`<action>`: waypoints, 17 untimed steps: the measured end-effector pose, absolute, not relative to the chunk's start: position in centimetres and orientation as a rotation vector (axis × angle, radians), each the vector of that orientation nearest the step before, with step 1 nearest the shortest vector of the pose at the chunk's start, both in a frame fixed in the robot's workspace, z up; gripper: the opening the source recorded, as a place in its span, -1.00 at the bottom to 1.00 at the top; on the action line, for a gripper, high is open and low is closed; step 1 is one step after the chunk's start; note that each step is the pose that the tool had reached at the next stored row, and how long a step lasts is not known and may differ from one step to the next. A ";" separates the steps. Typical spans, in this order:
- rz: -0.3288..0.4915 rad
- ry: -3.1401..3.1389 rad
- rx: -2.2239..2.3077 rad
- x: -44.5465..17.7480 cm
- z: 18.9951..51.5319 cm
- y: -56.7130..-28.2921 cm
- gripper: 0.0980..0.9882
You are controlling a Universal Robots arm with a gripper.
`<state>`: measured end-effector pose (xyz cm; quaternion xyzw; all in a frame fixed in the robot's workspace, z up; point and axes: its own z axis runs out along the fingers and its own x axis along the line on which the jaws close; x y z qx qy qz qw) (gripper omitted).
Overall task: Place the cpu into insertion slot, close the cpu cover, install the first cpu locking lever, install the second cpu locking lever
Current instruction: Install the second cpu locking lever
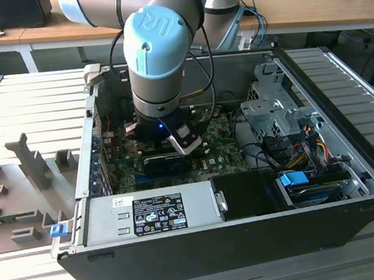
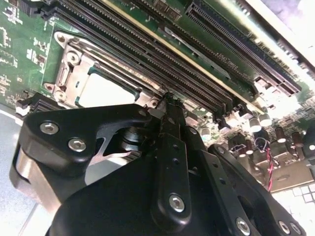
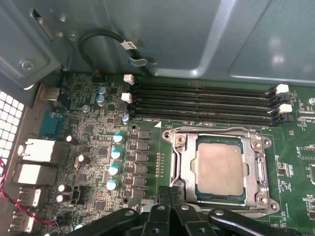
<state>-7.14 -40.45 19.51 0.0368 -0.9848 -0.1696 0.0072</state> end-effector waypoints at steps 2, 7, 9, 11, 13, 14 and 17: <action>-0.532 -3.079 0.115 -7.2 19.4 -40.5 -0.98; -0.532 -3.079 0.115 -7.3 20.3 -40.5 -0.98; -0.532 -3.079 0.115 -7.3 22.1 -40.4 -0.98; -0.532 -3.078 0.114 -7.3 22.8 -40.4 -0.98; -0.532 -3.078 0.114 -7.3 23.4 -40.4 -0.98; -0.532 -3.077 0.114 -7.3 23.7 -40.4 -0.98; -0.532 -3.078 0.114 -7.3 23.8 -40.4 -0.98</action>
